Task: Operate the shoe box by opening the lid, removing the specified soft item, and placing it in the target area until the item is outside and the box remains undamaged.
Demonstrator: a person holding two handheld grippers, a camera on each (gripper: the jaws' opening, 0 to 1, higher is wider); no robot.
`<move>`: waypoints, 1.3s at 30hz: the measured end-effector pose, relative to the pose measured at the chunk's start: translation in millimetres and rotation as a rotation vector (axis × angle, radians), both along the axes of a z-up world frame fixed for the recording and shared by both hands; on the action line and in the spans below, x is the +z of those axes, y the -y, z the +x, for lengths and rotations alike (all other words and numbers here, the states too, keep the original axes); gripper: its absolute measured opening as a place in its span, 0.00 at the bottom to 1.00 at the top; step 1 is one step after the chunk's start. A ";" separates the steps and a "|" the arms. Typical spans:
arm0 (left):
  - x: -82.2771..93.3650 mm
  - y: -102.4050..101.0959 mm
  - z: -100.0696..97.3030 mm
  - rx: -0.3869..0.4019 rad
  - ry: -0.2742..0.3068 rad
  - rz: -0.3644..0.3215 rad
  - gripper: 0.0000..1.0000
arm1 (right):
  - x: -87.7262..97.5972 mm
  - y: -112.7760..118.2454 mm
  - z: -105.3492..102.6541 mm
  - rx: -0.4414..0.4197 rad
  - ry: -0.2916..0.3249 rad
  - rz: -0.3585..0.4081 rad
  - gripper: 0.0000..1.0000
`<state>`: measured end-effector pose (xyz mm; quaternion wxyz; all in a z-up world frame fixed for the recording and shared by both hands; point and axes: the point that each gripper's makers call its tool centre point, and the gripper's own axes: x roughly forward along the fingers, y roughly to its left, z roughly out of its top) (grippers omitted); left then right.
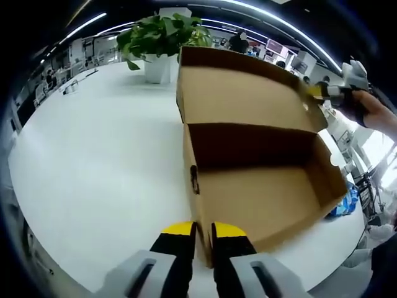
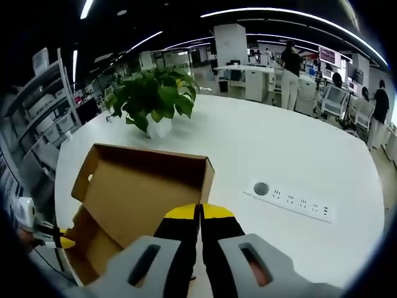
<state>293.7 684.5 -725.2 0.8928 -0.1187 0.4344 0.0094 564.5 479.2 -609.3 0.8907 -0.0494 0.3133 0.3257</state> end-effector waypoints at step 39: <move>-1.4 -6.6 14.4 0.062 -0.007 0.126 0.03 | 23.3 38.8 -67.6 0.050 0.138 -0.027 0.00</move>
